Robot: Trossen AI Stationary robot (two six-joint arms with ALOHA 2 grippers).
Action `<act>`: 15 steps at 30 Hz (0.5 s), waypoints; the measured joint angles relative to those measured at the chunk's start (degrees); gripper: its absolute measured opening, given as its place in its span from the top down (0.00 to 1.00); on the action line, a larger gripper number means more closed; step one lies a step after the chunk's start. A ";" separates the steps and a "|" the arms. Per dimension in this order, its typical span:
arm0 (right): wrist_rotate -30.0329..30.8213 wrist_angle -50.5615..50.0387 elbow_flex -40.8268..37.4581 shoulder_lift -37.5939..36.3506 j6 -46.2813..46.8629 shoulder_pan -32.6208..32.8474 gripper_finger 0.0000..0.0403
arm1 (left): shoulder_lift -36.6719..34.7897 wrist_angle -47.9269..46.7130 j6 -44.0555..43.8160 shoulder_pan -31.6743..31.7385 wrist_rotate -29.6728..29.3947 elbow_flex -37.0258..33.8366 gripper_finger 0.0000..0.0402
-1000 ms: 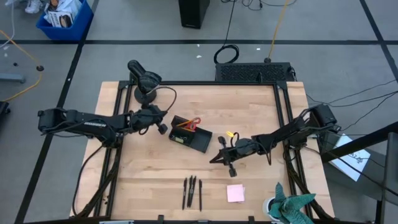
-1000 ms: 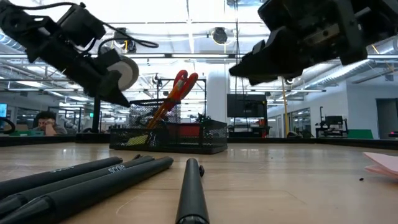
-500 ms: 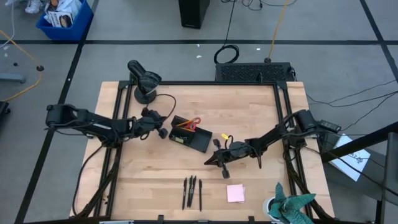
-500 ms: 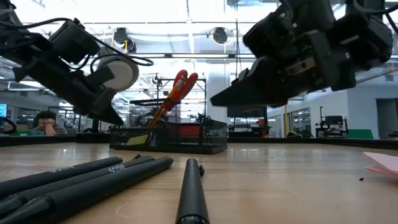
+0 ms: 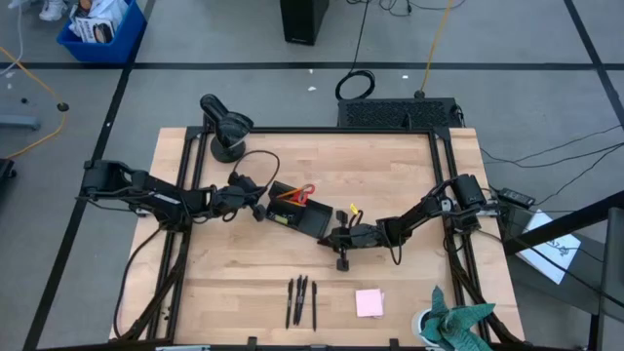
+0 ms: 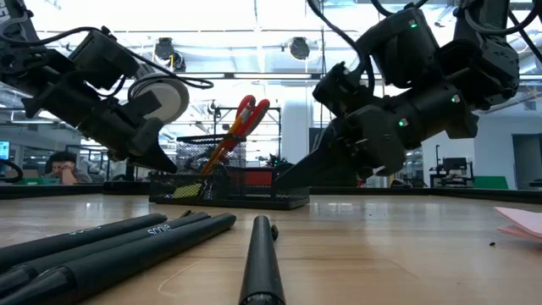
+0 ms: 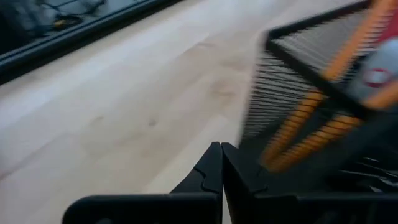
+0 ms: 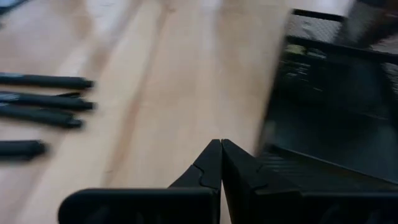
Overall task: Pick and place office supplies into organizer
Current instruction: Adjust the black desk organizer
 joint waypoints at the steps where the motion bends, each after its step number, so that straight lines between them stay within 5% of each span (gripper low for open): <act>1: 0.41 -0.31 0.00 0.00 0.39 -0.18 1.00 | 0.00 0.20 0.01 -0.54 0.63 -0.02 0.99; 15: 1.99 -2.93 0.00 -0.02 3.07 -2.06 1.00 | 0.00 1.29 -2.43 -5.36 -0.02 0.00 0.98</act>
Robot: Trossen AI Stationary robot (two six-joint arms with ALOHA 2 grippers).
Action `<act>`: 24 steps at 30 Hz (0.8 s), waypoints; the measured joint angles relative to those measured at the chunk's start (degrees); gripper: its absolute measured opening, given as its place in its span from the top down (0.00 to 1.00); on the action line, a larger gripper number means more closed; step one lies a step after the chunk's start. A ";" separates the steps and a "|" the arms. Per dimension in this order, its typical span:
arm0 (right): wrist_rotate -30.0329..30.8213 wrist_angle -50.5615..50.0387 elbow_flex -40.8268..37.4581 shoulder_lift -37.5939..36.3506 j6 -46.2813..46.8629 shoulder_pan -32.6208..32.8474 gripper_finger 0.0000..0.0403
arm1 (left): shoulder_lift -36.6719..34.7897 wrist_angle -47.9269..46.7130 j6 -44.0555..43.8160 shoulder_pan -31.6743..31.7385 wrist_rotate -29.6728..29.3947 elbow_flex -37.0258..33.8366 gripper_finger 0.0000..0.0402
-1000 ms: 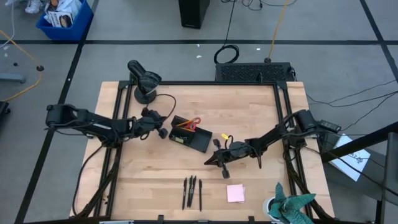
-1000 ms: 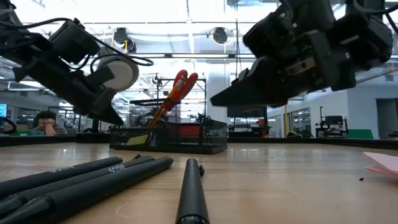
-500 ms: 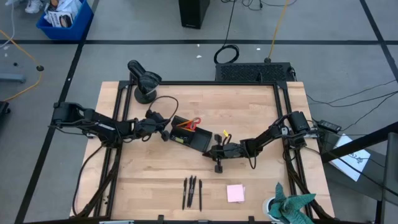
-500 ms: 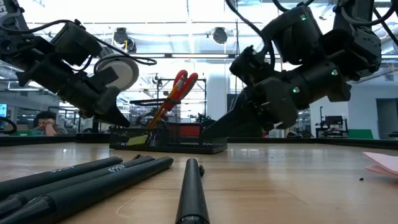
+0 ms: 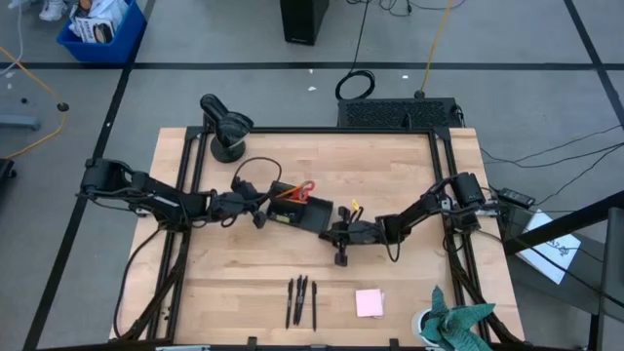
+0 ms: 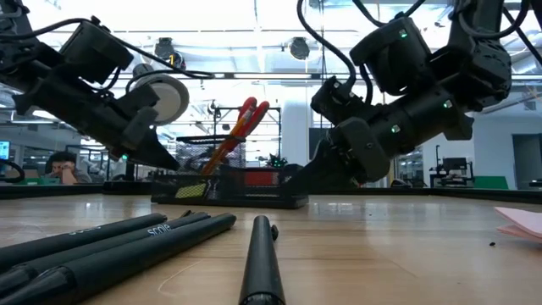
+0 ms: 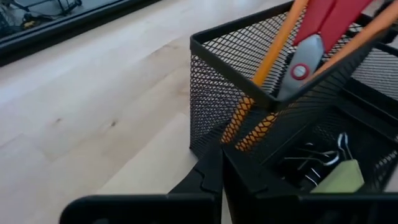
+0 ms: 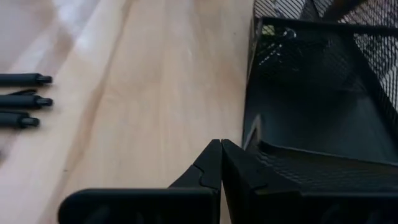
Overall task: Pick and place office supplies into organizer
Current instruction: Adjust the black desk organizer
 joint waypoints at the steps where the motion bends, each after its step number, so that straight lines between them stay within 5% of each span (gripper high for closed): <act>1: 0.01 -0.35 0.00 0.00 0.20 -0.15 1.00 | 0.00 0.01 -0.14 -0.26 -0.01 0.00 0.97; 20: 2.61 -2.13 -0.02 0.00 -0.08 -1.96 1.00 | 0.00 -0.05 -1.47 -4.10 -1.35 0.04 0.98; 24: 0.11 -2.54 -0.04 -1.34 -2.60 -1.03 1.00 | -0.49 -0.13 3.96 -4.72 -1.30 0.04 0.99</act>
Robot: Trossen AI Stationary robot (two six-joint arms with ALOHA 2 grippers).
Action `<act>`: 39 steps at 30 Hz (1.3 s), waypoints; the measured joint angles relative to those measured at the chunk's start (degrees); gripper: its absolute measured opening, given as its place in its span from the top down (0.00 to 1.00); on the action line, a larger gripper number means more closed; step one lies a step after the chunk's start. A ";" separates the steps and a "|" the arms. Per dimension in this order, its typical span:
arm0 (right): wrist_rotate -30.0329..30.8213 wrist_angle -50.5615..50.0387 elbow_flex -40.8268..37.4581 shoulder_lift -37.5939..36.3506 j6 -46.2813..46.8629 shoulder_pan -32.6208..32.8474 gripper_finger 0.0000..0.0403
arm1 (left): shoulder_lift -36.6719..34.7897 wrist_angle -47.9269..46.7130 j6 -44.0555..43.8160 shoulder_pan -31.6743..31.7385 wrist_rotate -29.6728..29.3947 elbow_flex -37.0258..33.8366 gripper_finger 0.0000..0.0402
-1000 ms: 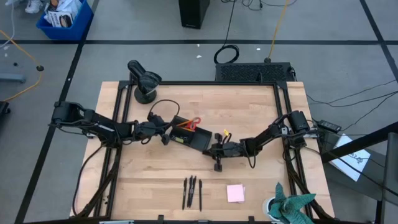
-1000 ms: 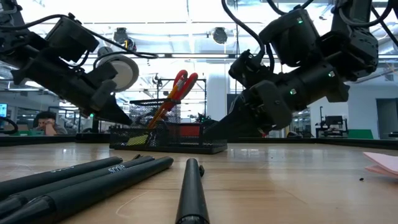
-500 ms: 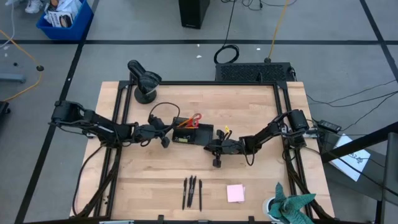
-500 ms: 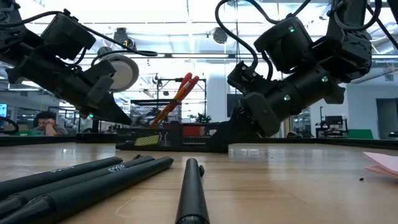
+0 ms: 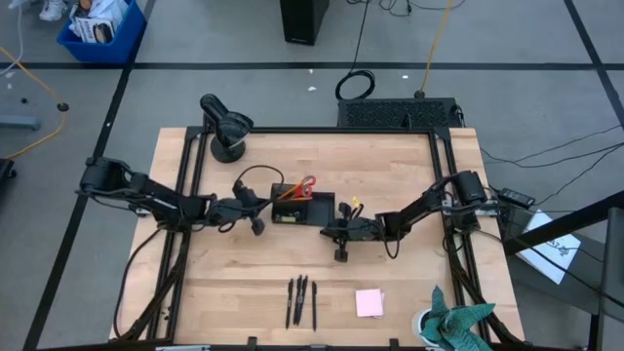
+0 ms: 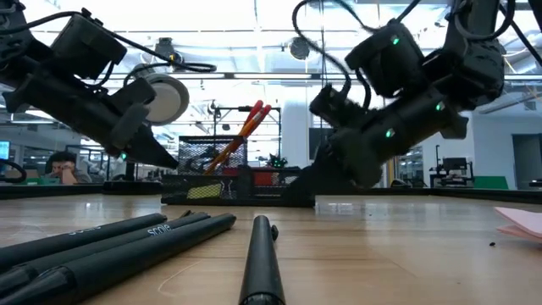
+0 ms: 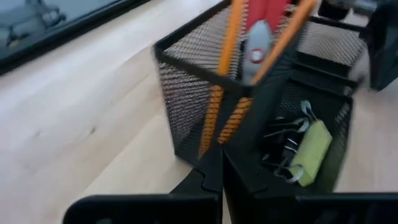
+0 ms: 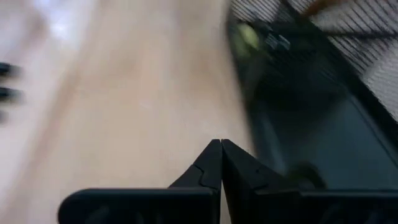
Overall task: Pick and place office supplies into organizer
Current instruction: Adjust the black desk organizer, then put the black pen into the black desk organizer
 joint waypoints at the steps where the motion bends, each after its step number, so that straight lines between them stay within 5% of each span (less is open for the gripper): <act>1: -1.15 -0.07 0.00 -0.80 -0.62 0.44 1.00 | -0.52 -0.02 1.54 -0.59 0.14 0.00 0.99; 9: -1.97 -10.23 -0.02 -12.48 -6.76 4.91 1.00 | -7.18 -0.04 4.97 -8.30 0.39 0.07 0.96; 15: -1.96 -15.92 -1.15 -21.97 -10.41 8.02 1.00 | -7.15 0.26 -3.54 -17.83 1.43 0.14 0.99; 23: -1.77 -12.92 -9.05 -33.84 -12.95 9.38 1.00 | 4.21 -0.06 -11.10 -31.39 -10.50 7.70 0.99; 32: -2.50 -5.24 -20.23 -44.75 -13.26 5.73 1.00 | 20.88 -1.48 -11.09 -37.90 -17.79 24.02 0.99; 39: -11.47 -6.41 -21.86 -48.89 -13.14 0.03 1.00 | 23.86 -13.27 -24.26 -39.89 -19.24 32.60 0.99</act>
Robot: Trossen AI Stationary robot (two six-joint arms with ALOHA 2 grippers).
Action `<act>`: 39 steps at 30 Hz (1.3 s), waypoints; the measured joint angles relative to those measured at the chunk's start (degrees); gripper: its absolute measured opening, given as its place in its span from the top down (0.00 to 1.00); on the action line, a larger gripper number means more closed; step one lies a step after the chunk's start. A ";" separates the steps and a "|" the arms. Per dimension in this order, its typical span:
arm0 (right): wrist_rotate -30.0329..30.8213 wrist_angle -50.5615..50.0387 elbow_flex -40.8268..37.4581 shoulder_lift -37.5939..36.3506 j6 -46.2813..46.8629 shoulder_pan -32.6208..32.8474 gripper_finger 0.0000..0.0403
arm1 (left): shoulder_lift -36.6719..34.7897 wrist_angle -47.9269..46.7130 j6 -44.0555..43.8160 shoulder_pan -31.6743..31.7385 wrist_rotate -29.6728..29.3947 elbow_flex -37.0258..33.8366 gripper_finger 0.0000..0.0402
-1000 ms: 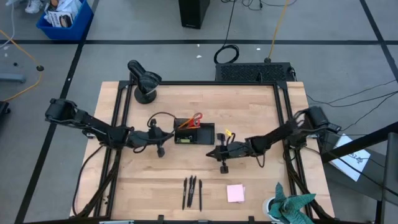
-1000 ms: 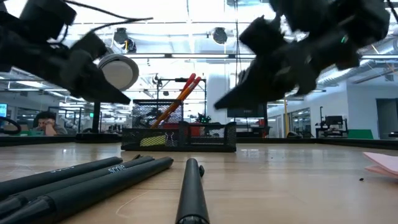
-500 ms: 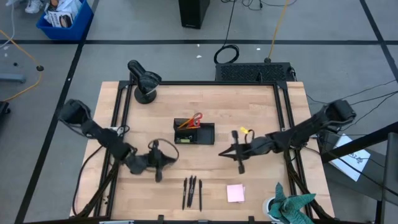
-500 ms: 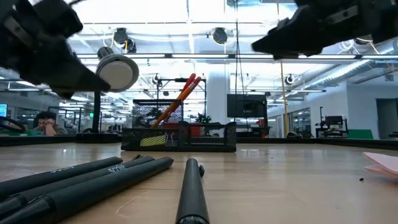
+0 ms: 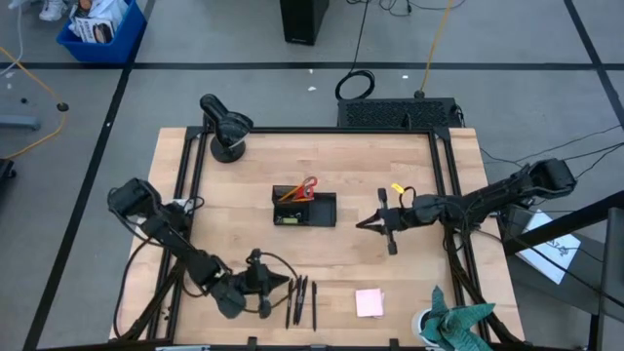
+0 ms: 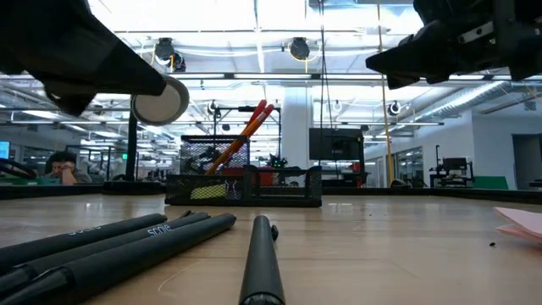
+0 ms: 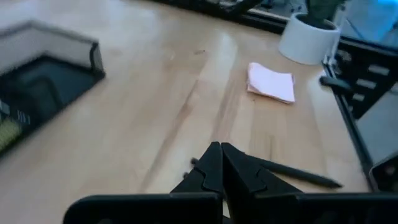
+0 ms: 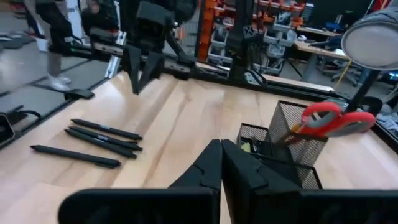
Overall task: Pick and place office supplies into organizer
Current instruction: Put the black pen into the black desk organizer
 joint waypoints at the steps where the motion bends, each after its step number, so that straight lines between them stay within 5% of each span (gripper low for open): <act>1: -0.61 -0.85 0.00 -0.20 -0.27 -0.52 1.00 | 0.04 -3.30 -3.59 -0.05 0.04 1.38 1.00; 8: -1.05 -9.22 0.00 -0.28 -2.14 -1.65 1.00 | 5.92 -33.18 -23.90 0.11 7.01 18.00 1.00; 15: -1.05 -12.36 -0.02 -0.26 -1.42 -1.63 1.00 | 12.18 -60.09 -32.44 2.87 19.16 38.40 1.00; 20: -0.88 -11.05 0.00 -0.56 -2.46 -1.68 1.00 | 12.67 -61.81 -36.86 5.36 25.31 44.69 0.99; 28: -0.83 -9.58 0.00 -0.65 -5.71 -1.68 1.00 | 15.79 -66.66 -53.55 9.09 40.14 44.03 0.98; 39: -0.79 -10.46 -0.01 -0.65 -7.25 -4.22 1.00 | 18.36 -62.13 -51.46 9.47 42.23 44.36 0.91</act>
